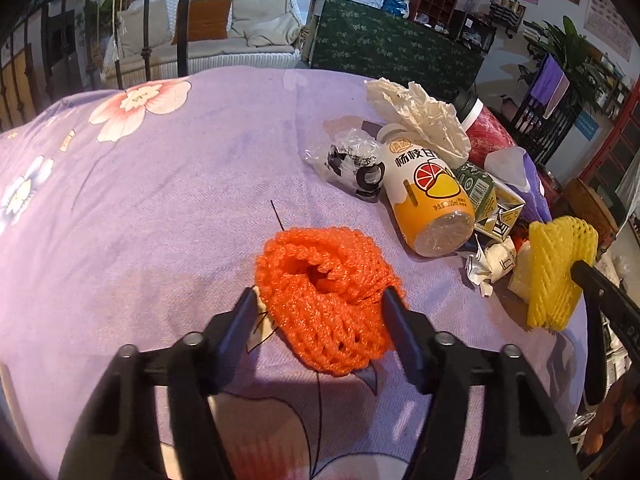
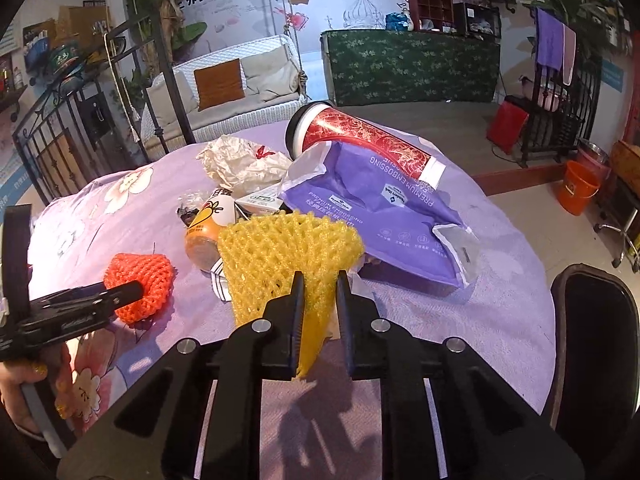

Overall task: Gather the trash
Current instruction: 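Grasp the yellow foam net with the right tool while the left tool grasps the orange foam net, then carry the yellow net to the black bin and release it with the right tool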

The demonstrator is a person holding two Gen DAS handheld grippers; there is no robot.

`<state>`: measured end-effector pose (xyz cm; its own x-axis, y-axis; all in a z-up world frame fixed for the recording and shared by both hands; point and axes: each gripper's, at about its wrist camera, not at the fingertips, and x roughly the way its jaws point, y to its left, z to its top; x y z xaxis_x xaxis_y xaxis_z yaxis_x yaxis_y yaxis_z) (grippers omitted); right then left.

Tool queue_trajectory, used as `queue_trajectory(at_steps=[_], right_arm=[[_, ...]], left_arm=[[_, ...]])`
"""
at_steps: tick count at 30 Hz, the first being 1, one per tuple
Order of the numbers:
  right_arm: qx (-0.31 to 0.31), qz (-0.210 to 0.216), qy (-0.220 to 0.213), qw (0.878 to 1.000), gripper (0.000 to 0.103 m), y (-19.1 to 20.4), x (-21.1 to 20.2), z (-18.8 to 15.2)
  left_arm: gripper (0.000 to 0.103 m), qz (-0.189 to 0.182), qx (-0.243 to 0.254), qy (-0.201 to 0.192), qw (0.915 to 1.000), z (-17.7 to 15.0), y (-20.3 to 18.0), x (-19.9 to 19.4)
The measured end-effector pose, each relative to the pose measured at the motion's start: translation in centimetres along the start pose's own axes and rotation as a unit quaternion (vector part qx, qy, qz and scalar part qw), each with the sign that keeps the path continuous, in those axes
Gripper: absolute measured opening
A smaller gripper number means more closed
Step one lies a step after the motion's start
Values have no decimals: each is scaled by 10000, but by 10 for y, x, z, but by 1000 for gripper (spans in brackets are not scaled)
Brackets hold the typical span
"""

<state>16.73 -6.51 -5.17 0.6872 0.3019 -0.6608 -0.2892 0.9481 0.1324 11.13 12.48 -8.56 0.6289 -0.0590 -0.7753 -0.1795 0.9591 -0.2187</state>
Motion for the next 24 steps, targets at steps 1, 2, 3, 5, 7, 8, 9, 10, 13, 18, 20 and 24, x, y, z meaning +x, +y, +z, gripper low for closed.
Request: queue_trajectory(at_steps=[1,2,3,5,7,8,9,10,13,18,20,24], right_arm=[[14,9,1,10000,17,0,-2,-2],[19,8,-6,10000,17,-1,-4,-3],[16,2,-17,10000,17,-1,-5,-5],[0,-6,-44,10000,17,0,-8,-7],[7,8,-56,10000,17,-1,-10,-10],[25,19,-54,10000,17,-1,-11,-11],[46,34,-51,10000,17,-1,-12,-12],[52,40,-62,10000,17,-1,-13,-15],[66,66,-90,9999,17,-1,-19,-17],[85,113,-161,9998,17,-3,-31,-23],[105,137,-182,9997,17,-5,-37,-26],[188,184,-218,9994,17,-11,-50,-32]], left_arm=[[47,-33,-35,36,10000,0,0,2],[43,-32,-51,60,10000,-1,-1,2],[38,-13,-43,66,10000,-2,-2,1],[31,-21,-6,14,10000,-4,-6,-3],[26,-22,21,-55,10000,-6,-8,-8],[25,-45,28,-88,9999,-8,-8,-10],[24,-63,35,-110,9999,-9,-9,-11],[23,-85,34,-123,9999,-10,-10,-14],[21,-141,31,-194,9997,-14,-12,-22],[21,-266,122,-301,9991,-20,-21,-37],[21,-316,199,-363,9986,-24,-26,-45],[21,-474,345,-418,9974,-28,-39,-56]])
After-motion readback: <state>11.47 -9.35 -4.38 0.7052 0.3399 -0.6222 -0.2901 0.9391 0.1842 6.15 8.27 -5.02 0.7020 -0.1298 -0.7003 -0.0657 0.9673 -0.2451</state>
